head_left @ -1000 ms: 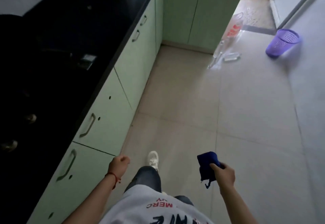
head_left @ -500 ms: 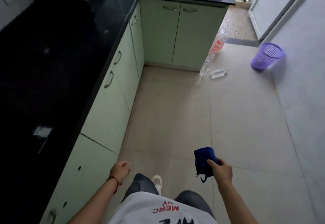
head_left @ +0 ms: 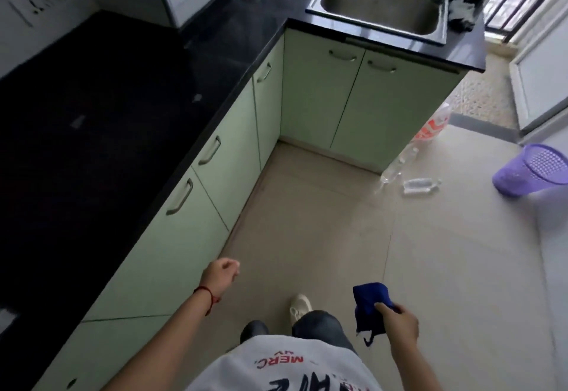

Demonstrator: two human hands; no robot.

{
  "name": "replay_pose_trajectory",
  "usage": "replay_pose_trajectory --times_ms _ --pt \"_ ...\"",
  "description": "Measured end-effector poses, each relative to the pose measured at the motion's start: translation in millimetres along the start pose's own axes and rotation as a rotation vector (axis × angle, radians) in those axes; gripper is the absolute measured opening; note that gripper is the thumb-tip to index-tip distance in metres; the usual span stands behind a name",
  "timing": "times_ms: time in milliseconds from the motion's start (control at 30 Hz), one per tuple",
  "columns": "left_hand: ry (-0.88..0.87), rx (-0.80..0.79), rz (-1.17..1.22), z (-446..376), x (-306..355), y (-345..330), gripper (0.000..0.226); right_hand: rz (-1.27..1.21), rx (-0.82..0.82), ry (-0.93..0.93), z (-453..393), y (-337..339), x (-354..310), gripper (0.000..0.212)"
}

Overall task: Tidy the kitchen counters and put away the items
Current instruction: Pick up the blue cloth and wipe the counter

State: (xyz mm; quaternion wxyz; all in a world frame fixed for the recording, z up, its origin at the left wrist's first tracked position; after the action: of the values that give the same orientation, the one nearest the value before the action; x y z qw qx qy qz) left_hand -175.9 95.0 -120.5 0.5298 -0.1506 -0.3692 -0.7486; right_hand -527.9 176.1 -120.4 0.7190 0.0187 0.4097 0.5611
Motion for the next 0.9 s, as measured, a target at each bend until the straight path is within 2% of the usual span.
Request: replay_pose_trajectory --times_ms 133,233,333,533,667,800,900 --pt "0.044 0.079 0.037 -10.7 22.1 7.8 0.028 0.113 -0.111 0.133 -38.7 -28.8 -98.5 0.033" --pt "0.036 0.158 0.045 -17.9 42.7 20.7 0.012 0.147 -0.212 0.236 -50.5 -64.3 -170.1 0.034" --pt "0.012 0.234 0.061 -33.8 68.7 35.0 0.022 0.184 -0.346 0.361 -54.2 -110.2 -237.8 0.034" --pt "-0.149 0.314 0.038 -88.6 142.9 75.3 0.025 0.145 -0.475 0.515 -44.9 -203.3 -348.2 0.029" --pt "-0.297 0.438 0.029 -121.2 192.0 110.9 0.029 0.121 -0.583 0.614 -24.7 -247.3 -406.1 0.027" --pt "-0.378 0.612 -0.174 -151.8 221.7 144.3 0.052 0.105 -0.706 0.693 -1.4 -288.2 -459.0 0.024" --pt "-0.267 0.711 -0.306 -170.8 214.3 158.2 0.052 0.110 -0.811 0.724 13.4 -319.0 -488.6 0.021"
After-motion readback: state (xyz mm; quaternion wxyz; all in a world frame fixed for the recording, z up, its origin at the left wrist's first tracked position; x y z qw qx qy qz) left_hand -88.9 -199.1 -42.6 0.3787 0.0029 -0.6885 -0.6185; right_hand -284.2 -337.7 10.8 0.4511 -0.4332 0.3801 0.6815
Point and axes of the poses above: each hand's wrist, its own z-axis away from the middle knuckle, its own y-axis out of the back of the hand, x = y × z, the point moved 2 cm from there along -z, towards the middle knuckle, and after that the axes turned 3 degrees about -x, right-handed, at the moved point
